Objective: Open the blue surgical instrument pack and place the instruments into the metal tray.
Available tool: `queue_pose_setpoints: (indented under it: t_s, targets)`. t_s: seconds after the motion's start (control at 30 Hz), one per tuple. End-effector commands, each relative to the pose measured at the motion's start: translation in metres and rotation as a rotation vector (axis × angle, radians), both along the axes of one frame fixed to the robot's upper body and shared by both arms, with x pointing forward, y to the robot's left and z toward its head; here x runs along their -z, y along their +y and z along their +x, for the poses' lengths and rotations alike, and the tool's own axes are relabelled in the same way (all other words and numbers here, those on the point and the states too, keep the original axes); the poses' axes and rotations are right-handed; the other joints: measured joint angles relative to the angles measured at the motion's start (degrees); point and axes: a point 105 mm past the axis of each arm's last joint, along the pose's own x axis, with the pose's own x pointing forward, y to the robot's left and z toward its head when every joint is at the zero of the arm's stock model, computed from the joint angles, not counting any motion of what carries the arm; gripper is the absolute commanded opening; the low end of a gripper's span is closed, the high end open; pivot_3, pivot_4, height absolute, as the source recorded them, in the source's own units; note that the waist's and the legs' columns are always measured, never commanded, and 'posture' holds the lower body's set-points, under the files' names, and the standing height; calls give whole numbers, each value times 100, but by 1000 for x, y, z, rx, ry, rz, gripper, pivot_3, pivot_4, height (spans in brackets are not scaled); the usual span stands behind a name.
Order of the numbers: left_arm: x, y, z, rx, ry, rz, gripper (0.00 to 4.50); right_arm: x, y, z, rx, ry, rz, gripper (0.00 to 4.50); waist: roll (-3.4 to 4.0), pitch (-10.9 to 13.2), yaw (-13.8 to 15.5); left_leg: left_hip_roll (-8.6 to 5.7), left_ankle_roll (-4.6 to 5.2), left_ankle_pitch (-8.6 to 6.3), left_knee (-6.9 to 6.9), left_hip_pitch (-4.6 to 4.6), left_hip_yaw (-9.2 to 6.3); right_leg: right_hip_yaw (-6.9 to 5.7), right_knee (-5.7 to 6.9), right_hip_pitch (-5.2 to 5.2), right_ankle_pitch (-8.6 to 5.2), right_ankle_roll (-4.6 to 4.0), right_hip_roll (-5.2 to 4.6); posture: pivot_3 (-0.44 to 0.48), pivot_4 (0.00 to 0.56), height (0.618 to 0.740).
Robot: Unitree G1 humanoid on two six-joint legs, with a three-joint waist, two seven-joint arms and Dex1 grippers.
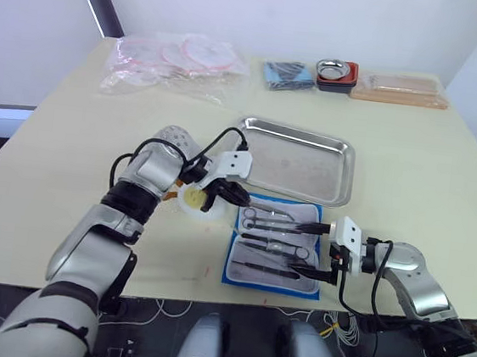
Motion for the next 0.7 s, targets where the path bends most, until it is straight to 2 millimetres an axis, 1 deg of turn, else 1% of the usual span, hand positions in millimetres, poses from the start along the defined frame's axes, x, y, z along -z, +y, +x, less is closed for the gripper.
queue_pose_setpoints:
  t_s: [0.03,0.27,0.37,0.5,0.63,0.7]
  targets:
    - [-22,2,2,8,-55,-5,278,76,-23,-29,49,268,-249,4500,0,0,0,0,0,0,0,0,0,0,0,0,0,0,-1,0,150,740]
    - [-26,16,-3,-3,-52,29,278,76,-22,-28,44,267,-248,4500,-1,1,-6,3,0,0,-2,-1,0,-2,-7,-1,0,-1,-7,0,150,740]
    - [-28,22,-6,2,-53,39,278,76,-21,-28,43,269,-247,4500,-2,1,-11,9,0,0,-5,-1,2,-1,-12,-2,1,-2,-25,0,150,740]
    - [-30,33,-8,-5,-61,57,278,77,-19,-28,41,269,-245,4500,-4,0,-11,21,0,0,-13,0,1,-7,-21,-2,4,-7,-21,0,150,740]
    - [-39,45,-6,-40,-93,32,278,77,-19,-29,40,270,-244,4500,-4,0,-10,34,0,0,-27,3,5,-7,-33,-2,8,-15,-11,0,150,740]
    - [-46,48,-8,-23,-110,8,278,77,-19,-29,38,269,-246,4500,-5,0,-9,41,0,0,-34,3,6,-8,-45,-2,12,-21,-6,0,150,740]
